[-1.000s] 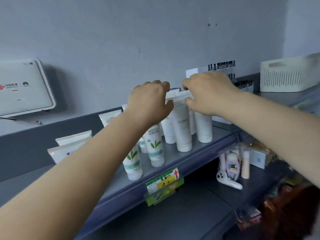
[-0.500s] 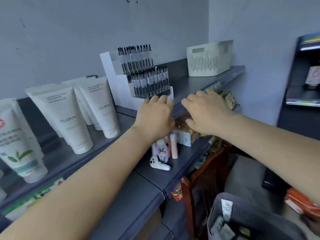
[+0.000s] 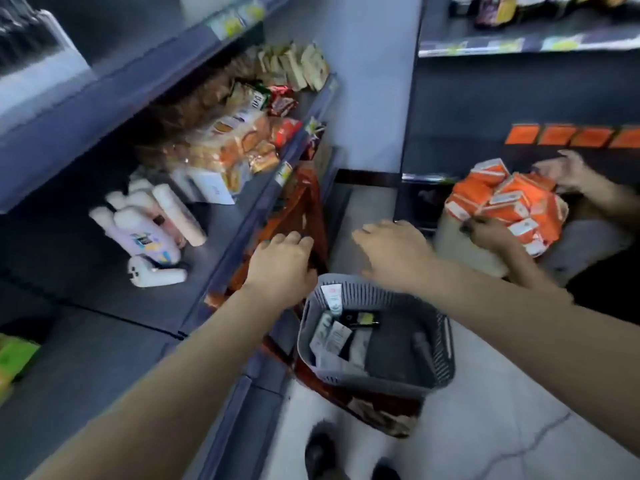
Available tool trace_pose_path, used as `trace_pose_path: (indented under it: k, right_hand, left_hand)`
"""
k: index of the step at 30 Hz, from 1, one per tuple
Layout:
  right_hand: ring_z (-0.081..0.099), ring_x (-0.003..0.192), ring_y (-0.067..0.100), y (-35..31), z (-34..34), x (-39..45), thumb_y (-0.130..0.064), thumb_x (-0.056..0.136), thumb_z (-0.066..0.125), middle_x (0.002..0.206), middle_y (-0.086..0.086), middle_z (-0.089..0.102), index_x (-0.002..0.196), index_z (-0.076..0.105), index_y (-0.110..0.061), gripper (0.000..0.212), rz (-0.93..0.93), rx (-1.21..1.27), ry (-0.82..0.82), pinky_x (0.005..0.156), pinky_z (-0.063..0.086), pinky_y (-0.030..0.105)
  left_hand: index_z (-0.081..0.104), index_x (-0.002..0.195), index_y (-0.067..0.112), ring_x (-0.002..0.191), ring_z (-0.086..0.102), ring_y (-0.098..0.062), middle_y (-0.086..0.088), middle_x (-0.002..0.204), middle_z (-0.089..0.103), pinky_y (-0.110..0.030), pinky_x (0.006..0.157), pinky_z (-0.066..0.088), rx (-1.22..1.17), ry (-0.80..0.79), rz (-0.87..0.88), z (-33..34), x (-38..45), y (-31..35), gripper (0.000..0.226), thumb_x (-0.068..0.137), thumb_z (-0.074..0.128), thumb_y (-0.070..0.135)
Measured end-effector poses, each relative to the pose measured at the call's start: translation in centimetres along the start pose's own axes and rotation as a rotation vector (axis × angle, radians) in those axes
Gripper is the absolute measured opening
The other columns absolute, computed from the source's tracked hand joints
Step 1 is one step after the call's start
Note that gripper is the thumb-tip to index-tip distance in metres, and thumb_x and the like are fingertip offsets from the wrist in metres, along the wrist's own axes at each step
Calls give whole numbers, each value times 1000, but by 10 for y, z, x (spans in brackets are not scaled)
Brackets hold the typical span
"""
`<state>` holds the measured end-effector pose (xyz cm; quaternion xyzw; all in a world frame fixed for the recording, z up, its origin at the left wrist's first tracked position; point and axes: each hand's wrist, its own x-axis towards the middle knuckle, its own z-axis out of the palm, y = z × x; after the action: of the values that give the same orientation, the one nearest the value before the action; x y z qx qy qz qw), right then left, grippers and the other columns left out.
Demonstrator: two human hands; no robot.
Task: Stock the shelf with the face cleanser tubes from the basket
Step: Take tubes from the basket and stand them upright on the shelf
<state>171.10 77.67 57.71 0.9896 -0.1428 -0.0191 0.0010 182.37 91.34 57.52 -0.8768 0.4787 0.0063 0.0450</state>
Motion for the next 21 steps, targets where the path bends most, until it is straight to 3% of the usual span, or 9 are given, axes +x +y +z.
trace_pose_path:
  k: [4,9,13,17,21]
  right_hand:
    - [53,108,29,32,67,-9,-38,85,55,115,7,57,112,49,-13,37,126,155,-135,82,43,36]
    - [52,112,26,51,150,-3,-39,85,56,121,5,54,121,50,-16,44,280,319,-301,86,45,35]
    - [51,116,25,53,221,10,-37,87,57,131,5,51,129,46,-16,48,420,509,-441,91,45,35]
    - [52,113,25,47,296,26,-36,88,58,126,9,55,122,50,-9,44,564,689,-541,91,44,33]
    - [51,115,26,35,370,40,-33,86,63,130,12,53,126,48,-5,51,711,896,-630,92,44,33]
  left_hand:
    - [48,124,16,114,49,-28,-5,119,52,-37,87,40,-87,-175,56,70,31,21,43,87,53,38]
    - [53,111,15,106,55,-29,-5,115,55,-35,75,43,-244,-364,50,162,64,34,31,85,53,32]
    - [54,116,9,107,56,-31,-9,118,56,-37,83,50,-373,-538,-27,237,90,36,35,85,59,25]
    - [50,104,6,96,55,-31,-16,111,53,-37,77,48,-356,-651,-27,307,109,36,27,83,58,22]
    - [48,116,6,103,55,-32,-16,117,53,-38,81,49,-373,-736,-95,365,120,36,35,86,57,21]
